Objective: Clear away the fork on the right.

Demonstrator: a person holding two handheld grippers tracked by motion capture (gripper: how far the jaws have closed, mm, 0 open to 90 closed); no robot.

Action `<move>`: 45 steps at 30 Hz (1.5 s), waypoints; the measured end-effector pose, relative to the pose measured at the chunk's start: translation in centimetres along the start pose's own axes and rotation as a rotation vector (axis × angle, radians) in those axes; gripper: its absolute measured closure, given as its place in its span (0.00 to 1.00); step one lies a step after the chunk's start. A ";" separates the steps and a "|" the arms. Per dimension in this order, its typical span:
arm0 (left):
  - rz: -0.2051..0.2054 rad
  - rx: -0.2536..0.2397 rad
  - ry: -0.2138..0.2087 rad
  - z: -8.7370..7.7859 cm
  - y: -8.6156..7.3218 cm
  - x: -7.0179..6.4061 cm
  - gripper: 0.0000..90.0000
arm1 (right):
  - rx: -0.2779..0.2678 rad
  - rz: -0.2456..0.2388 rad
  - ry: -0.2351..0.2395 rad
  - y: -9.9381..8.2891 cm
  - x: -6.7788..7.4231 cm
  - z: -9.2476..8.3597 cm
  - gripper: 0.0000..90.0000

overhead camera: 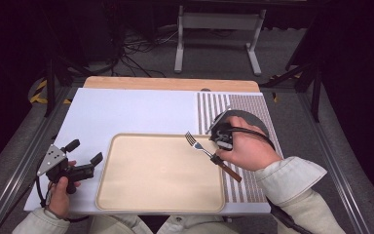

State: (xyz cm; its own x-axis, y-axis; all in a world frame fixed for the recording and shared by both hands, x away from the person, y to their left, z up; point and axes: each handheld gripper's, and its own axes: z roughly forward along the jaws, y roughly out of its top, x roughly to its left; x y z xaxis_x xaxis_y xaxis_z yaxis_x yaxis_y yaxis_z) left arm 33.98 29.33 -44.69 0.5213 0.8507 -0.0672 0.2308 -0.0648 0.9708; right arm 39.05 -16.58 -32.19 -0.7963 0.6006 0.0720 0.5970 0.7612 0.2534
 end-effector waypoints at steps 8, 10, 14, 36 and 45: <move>-0.001 0.001 -0.003 -0.1 0.0 0.0 0.02 | -0.025 0.106 -0.025 0.8 1.1 0.6 0.86; -0.001 0.001 -0.003 -0.1 0.0 0.0 0.02 | -0.026 0.126 -0.032 1.0 1.3 0.7 0.86; 0.000 0.002 -0.003 -0.1 0.0 0.0 0.02 | -0.020 0.139 -0.029 1.4 1.7 1.0 0.86; 0.000 0.001 -0.005 -0.1 0.0 0.0 0.02 | 0.013 0.286 -0.002 2.2 2.0 5.1 0.86; 0.001 0.001 -0.005 -0.1 0.0 0.0 0.02 | 0.059 0.315 0.011 2.3 2.2 6.8 0.86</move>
State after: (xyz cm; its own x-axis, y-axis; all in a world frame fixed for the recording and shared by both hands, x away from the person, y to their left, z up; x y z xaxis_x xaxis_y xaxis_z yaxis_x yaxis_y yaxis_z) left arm 33.95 29.39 -44.64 0.5255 0.8482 -0.0671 0.2312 -0.0664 0.9706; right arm 39.32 -11.89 -37.98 -0.5725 0.8064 0.1480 0.8185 0.5517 0.1603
